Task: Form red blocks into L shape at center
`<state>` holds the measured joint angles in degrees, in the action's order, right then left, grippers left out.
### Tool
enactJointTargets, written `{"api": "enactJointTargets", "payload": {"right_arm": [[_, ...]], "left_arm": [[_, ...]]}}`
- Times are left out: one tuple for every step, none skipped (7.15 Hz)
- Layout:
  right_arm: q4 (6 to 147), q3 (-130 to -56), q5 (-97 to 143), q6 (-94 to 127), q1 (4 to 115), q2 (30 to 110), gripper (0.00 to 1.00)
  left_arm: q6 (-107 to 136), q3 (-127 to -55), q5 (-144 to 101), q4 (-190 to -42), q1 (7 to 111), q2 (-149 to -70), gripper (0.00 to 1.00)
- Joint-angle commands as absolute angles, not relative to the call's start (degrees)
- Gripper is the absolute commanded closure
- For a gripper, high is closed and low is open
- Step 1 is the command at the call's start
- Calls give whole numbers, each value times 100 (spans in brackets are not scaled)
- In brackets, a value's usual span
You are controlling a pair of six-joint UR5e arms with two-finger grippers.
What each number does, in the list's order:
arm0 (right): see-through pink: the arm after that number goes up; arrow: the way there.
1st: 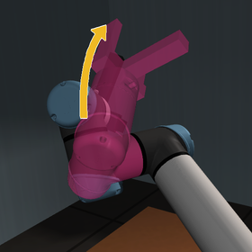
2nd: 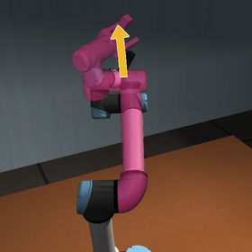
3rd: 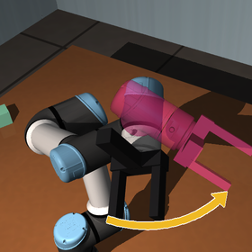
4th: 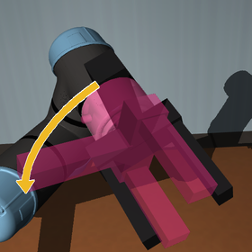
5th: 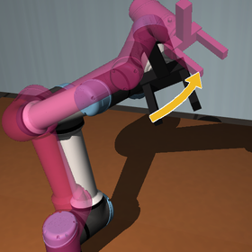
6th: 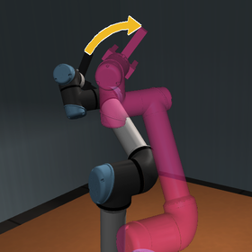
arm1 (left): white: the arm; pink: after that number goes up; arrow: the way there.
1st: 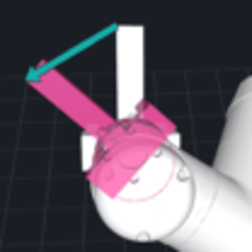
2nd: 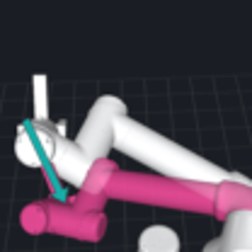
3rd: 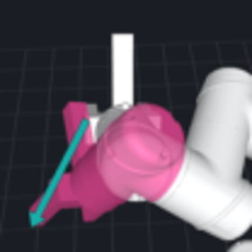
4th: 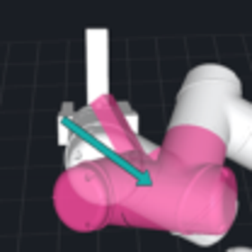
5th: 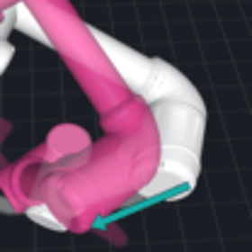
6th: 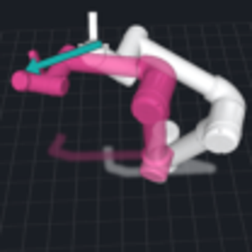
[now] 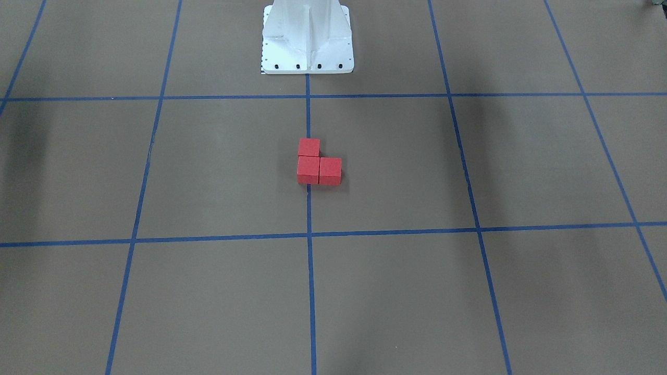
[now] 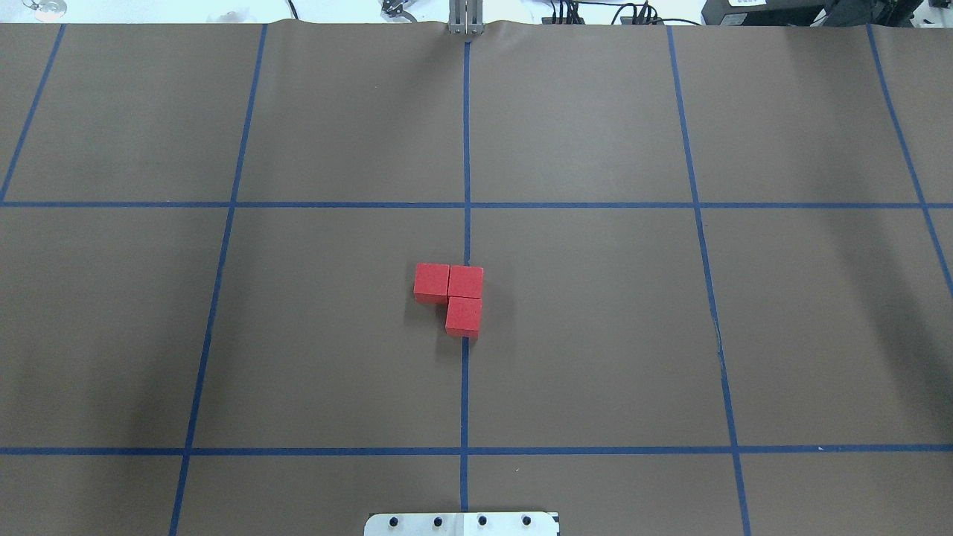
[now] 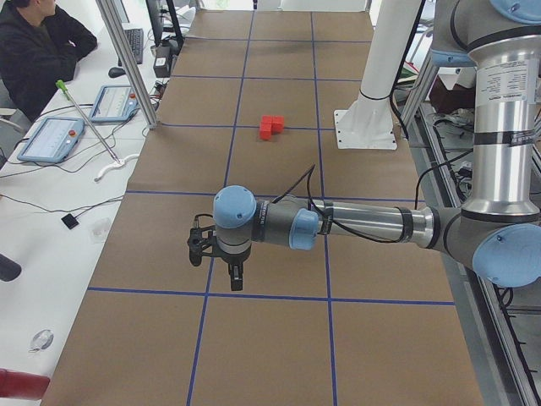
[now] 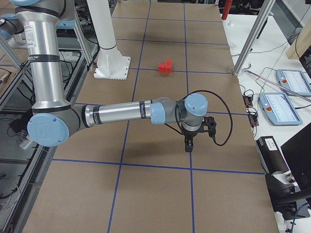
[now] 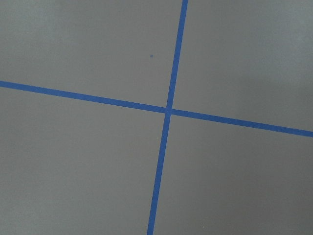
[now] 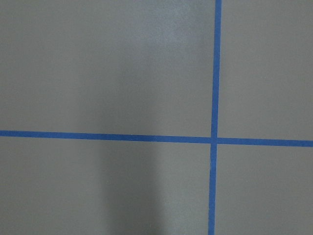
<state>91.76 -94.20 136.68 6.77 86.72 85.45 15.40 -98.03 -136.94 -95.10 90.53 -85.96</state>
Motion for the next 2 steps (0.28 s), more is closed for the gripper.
{"api": "enactJointTargets", "payload": {"right_arm": [[9176, -9404, 13676, 677, 8675, 8587, 1], [9176, -9404, 13676, 677, 8675, 8587, 1]], "left_arm": [[1556, -9765, -13667, -9510, 9053, -8578, 0], [1556, -9773, -13676, -9510, 9053, -8578, 0]]}}
